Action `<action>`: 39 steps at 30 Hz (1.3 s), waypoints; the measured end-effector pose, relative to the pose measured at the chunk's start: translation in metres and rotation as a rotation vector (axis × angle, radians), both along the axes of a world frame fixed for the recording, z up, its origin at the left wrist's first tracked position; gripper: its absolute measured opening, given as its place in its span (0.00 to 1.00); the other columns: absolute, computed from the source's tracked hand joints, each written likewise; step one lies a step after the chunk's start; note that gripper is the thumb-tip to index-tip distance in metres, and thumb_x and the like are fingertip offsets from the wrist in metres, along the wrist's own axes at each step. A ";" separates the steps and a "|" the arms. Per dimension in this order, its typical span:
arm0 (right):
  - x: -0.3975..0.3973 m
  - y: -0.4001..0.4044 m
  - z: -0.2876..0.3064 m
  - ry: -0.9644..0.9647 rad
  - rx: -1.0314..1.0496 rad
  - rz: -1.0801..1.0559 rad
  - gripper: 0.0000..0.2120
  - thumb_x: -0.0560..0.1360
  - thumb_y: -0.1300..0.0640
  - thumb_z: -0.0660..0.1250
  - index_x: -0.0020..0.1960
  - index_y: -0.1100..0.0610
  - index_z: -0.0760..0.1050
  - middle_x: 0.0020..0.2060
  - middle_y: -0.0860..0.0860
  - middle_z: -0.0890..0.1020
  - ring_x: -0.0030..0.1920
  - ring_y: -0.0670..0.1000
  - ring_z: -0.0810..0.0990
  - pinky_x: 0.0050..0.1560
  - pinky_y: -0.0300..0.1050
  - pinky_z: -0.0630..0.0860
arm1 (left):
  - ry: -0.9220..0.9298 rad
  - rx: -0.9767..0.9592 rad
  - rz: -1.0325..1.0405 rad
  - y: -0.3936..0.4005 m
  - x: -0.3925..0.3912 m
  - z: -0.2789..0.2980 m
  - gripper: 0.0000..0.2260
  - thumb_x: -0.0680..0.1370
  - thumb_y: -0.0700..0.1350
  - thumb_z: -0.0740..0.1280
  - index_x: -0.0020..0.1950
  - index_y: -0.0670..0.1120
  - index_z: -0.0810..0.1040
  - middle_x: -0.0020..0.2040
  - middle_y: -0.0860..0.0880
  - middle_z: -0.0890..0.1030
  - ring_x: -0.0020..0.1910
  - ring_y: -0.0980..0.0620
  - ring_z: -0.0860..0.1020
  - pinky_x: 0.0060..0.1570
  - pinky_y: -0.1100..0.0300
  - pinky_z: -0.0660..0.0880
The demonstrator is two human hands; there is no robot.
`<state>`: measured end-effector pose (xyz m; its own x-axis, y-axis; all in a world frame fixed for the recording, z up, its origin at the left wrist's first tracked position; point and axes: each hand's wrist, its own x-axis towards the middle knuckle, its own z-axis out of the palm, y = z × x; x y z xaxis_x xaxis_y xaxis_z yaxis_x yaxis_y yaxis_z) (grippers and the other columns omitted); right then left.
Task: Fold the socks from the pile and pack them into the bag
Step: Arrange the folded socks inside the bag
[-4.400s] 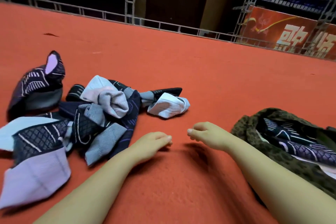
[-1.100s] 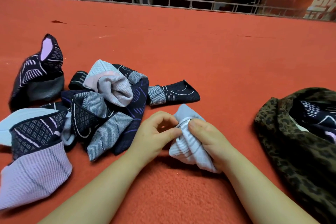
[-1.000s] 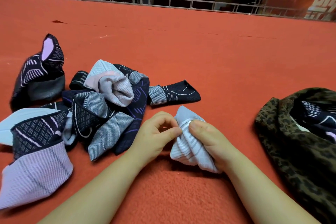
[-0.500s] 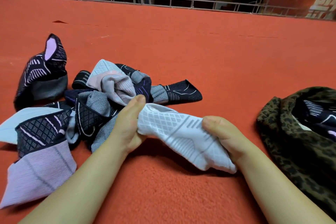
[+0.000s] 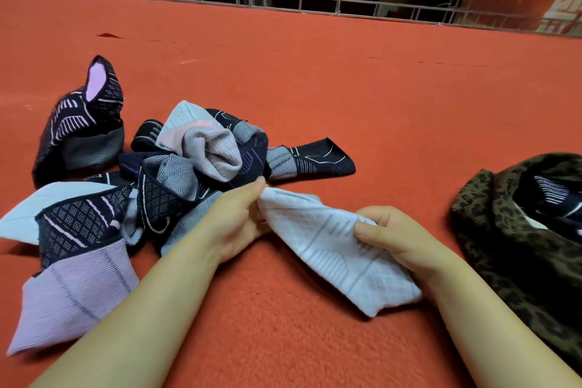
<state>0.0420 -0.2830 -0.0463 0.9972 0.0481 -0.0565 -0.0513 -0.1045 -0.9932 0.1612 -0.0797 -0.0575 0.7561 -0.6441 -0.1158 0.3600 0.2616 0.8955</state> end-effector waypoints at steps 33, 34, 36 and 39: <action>-0.007 0.017 0.010 -0.167 -0.351 0.053 0.08 0.63 0.50 0.71 0.36 0.55 0.78 0.29 0.44 0.75 0.33 0.41 0.73 0.34 0.37 0.69 | -0.040 0.202 -0.077 0.001 -0.001 0.002 0.29 0.71 0.67 0.59 0.54 0.43 0.77 0.50 0.40 0.80 0.51 0.45 0.78 0.54 0.52 0.74; -0.009 0.018 0.014 -0.175 -0.408 0.089 0.04 0.64 0.53 0.71 0.36 0.52 0.78 0.29 0.44 0.75 0.33 0.40 0.73 0.34 0.37 0.68 | -0.059 0.238 -0.146 0.004 -0.002 0.003 0.28 0.70 0.67 0.61 0.55 0.45 0.78 0.49 0.41 0.81 0.50 0.45 0.79 0.53 0.53 0.74; -0.010 0.017 0.018 -0.215 -0.548 0.131 0.02 0.66 0.54 0.71 0.37 0.49 0.78 0.29 0.43 0.77 0.32 0.38 0.73 0.34 0.35 0.68 | -0.143 0.288 -0.236 0.007 -0.004 0.004 0.23 0.67 0.62 0.65 0.52 0.47 0.80 0.43 0.46 0.82 0.44 0.50 0.80 0.46 0.58 0.76; -0.009 0.014 0.017 -0.255 -0.714 0.134 0.06 0.67 0.48 0.71 0.39 0.49 0.77 0.30 0.45 0.77 0.32 0.40 0.74 0.33 0.38 0.68 | -0.330 0.333 -0.277 0.011 -0.003 0.001 0.15 0.61 0.57 0.71 0.40 0.48 0.82 0.37 0.49 0.80 0.38 0.53 0.76 0.39 0.62 0.73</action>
